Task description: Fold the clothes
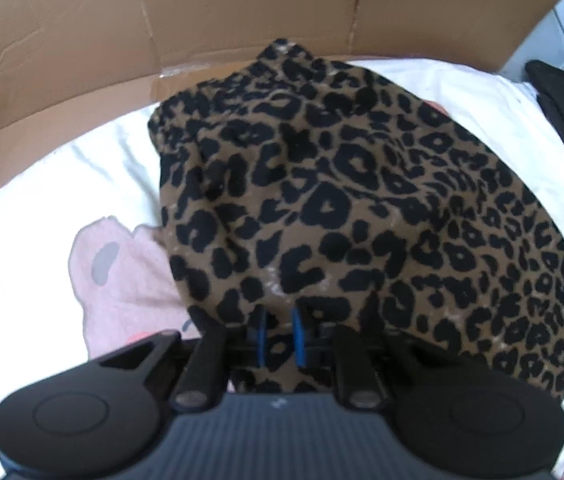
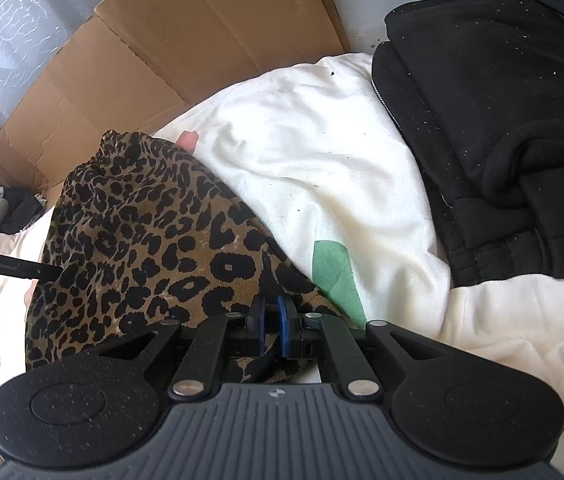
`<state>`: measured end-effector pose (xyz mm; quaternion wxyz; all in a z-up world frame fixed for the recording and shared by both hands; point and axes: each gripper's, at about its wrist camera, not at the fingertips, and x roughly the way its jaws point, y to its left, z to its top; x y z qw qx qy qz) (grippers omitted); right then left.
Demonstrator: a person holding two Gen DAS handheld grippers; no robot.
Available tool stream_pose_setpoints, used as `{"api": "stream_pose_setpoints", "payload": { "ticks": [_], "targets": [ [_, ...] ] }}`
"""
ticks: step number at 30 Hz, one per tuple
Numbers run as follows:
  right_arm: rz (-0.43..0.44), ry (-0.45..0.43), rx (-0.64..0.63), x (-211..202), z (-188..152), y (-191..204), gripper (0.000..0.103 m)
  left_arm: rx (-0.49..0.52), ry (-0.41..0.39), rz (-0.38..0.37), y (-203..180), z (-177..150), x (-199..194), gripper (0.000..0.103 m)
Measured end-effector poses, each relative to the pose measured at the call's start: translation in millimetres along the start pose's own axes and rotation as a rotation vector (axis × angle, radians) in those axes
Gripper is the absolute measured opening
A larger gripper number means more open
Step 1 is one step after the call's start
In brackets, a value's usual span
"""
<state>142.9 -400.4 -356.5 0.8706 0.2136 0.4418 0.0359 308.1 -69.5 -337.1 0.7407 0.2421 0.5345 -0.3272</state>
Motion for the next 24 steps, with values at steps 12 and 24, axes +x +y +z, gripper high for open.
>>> {"api": "stream_pose_setpoints", "payload": {
  "ticks": [12,24],
  "targets": [
    [-0.018,-0.009,0.013,-2.8,-2.6,3.7,0.011,0.058,0.063,-0.014,-8.3,-27.0,-14.6,0.02],
    [-0.017,-0.032,-0.172,-21.7,9.6,44.4,0.036,0.088,0.024,-0.062,1.2,-47.4,-57.8,0.04]
  ]
}}
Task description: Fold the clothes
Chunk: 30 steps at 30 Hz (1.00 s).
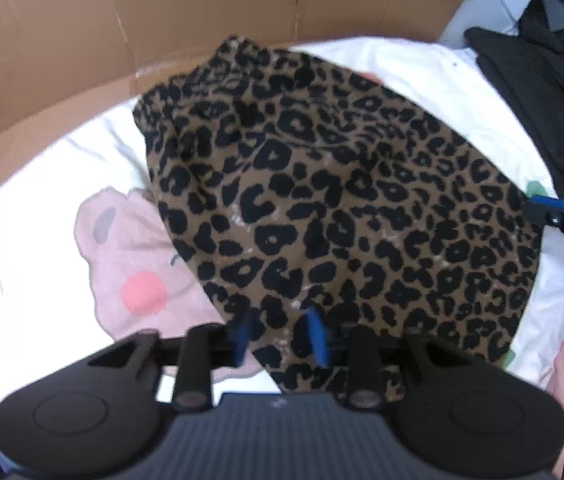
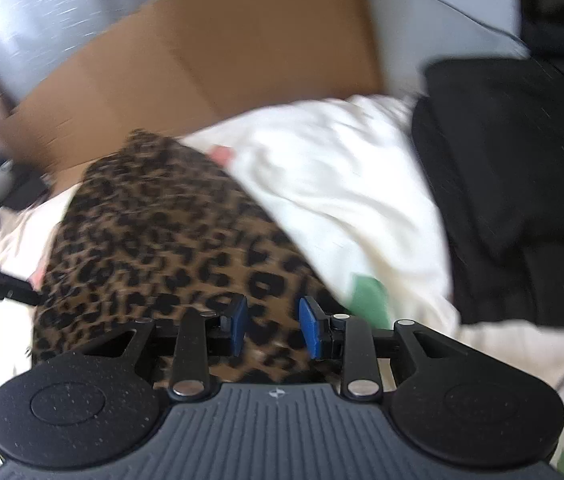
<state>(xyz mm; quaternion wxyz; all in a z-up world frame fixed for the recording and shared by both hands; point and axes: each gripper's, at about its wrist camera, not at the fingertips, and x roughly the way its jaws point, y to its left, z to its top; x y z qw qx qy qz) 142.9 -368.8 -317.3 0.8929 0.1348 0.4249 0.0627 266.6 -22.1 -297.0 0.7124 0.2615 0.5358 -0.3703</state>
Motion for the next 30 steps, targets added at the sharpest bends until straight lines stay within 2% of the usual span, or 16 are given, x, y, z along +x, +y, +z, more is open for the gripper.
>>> {"api": "stream_pose_setpoints", "payload": {
  "ticks": [5,10,13,17,19,22,30],
  "targets": [
    [0.063,0.003,-0.036,2.5,0.1,16.6,0.04,-0.018,-0.028,-0.003,0.0,-11.8,-8.4,0.045],
    [0.022,0.038,-0.026,9.4,-10.3,12.6,0.04,-0.023,-0.051,-0.001,-7.6,-27.4,3.9,0.046],
    [-0.008,0.056,0.007,11.6,-16.9,-1.1,0.04,-0.058,-0.066,-0.029,-13.5,-39.4,10.6,0.046],
    [-0.015,0.07,0.008,10.0,-21.4,-12.0,0.039,-0.063,-0.013,-0.063,-25.9,-55.3,28.5,0.046],
    [-0.025,0.076,-0.024,9.8,-21.4,-9.1,0.039,-0.04,0.029,-0.072,-31.5,-65.2,33.6,0.046],
    [-0.033,0.081,-0.008,9.3,-20.8,-9.1,0.039,0.001,0.058,-0.07,-36.5,-78.6,33.0,0.047],
    [-0.054,0.114,-0.035,6.5,-19.6,-4.4,0.04,-0.031,0.067,-0.095,-22.9,-90.8,17.8,0.046]
  ]
}}
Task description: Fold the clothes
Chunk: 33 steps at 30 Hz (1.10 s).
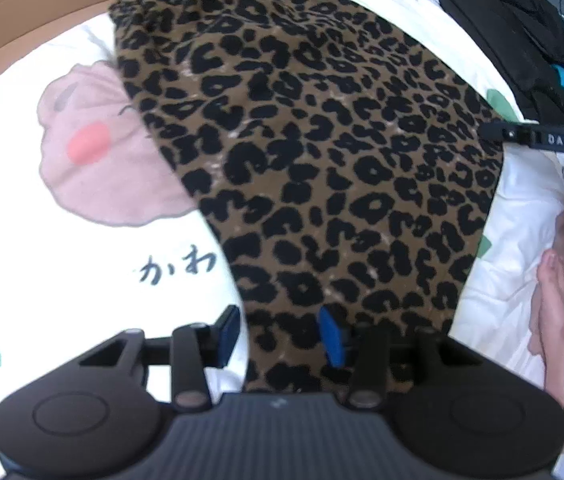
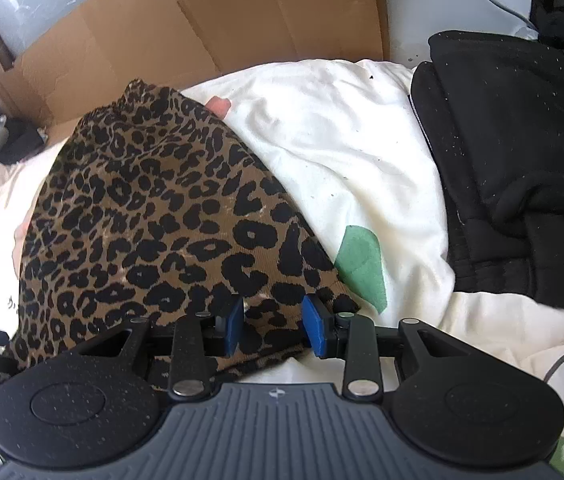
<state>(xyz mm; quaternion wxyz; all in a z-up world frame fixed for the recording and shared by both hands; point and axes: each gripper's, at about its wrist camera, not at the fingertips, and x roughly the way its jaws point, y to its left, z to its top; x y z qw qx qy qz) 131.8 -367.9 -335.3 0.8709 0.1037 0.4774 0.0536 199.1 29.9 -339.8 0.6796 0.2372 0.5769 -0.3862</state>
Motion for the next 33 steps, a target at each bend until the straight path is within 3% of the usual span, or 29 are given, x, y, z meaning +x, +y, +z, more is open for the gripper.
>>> {"api": "stream_pose_setpoints", "payload": {
  "ticks": [6,13,20,27,33],
  "targets": [
    [0.002,0.058,-0.069,-11.0,5.1,2.0,0.04,-0.044,-0.039,-0.011,15.0,-7.5,-15.0,0.046],
    [-0.018,0.015,-0.12,-18.7,17.8,6.3,0.04,-0.076,-0.059,-0.065,25.4,-17.6,-4.0,0.046],
    [0.042,0.011,-0.059,-3.4,9.1,34.8,0.04,-0.166,-0.036,-0.148,41.8,-27.6,12.7,0.041],
    [0.089,0.048,-0.129,3.8,-5.3,65.8,0.041,-0.175,-0.014,-0.184,47.1,-41.9,13.6,0.03],
    [0.078,0.065,-0.159,2.8,-13.0,72.1,0.044,-0.157,0.042,-0.219,44.4,-50.7,12.6,0.03]
  ]
}}
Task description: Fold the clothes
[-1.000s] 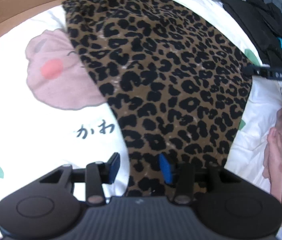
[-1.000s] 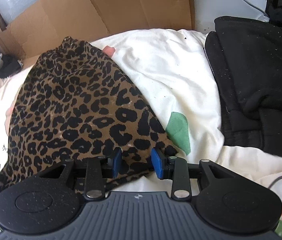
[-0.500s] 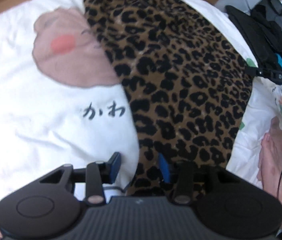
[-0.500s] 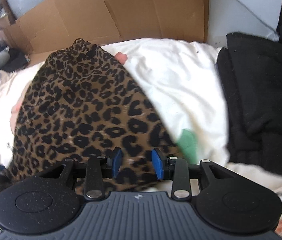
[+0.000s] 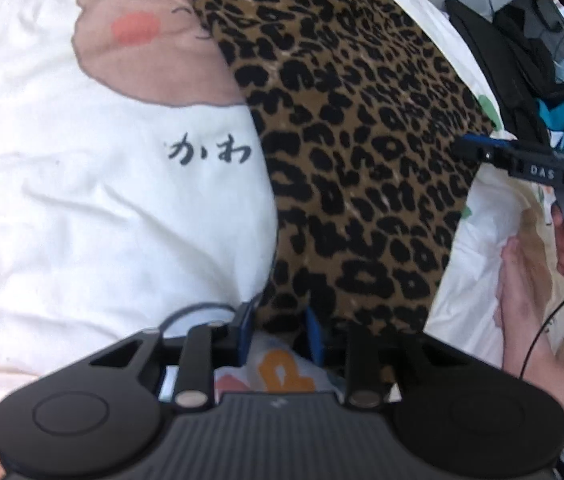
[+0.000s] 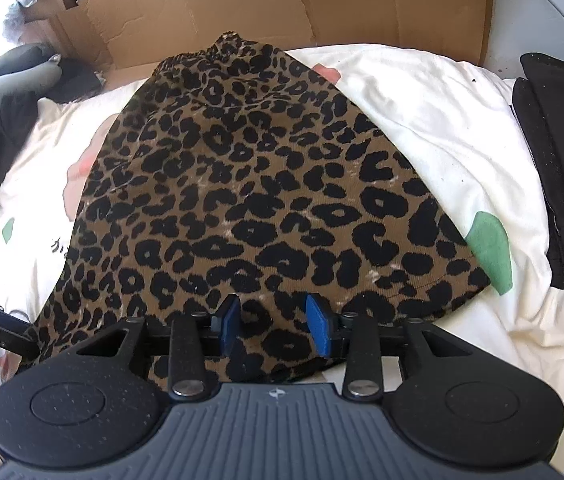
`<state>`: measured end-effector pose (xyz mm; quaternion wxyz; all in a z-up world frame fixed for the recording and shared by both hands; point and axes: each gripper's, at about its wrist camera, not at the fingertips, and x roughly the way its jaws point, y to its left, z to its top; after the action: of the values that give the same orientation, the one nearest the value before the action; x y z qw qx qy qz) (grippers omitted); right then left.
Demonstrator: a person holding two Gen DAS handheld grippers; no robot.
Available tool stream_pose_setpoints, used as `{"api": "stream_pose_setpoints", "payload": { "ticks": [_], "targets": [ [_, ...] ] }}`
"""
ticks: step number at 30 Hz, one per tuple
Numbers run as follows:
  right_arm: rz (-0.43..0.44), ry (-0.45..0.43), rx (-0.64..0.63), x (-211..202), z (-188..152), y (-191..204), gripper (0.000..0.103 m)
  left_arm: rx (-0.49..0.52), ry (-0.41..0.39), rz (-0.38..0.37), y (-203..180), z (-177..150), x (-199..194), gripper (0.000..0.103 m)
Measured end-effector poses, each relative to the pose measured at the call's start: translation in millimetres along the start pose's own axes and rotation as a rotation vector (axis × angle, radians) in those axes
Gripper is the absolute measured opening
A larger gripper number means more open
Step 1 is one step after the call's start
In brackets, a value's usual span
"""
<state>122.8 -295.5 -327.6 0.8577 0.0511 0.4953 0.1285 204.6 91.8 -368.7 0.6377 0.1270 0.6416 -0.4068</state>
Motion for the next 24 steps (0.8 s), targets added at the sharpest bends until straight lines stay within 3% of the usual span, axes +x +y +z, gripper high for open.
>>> {"api": "stream_pose_setpoints", "payload": {
  "ticks": [8,19,24],
  "targets": [
    [-0.005,0.004,-0.031,-1.2,-7.3,2.0,0.045,-0.062,-0.021,-0.008,9.2,10.3,-0.4,0.037],
    [0.008,0.001,-0.04,-2.1,-8.5,-0.7,0.045,-0.295,0.002,-0.316,56.2,17.3,8.9,0.044],
    [0.003,-0.002,-0.051,-2.0,-9.0,0.6,0.045,-0.281,0.001,-0.4,48.6,8.6,-0.7,0.045]
  ]
}}
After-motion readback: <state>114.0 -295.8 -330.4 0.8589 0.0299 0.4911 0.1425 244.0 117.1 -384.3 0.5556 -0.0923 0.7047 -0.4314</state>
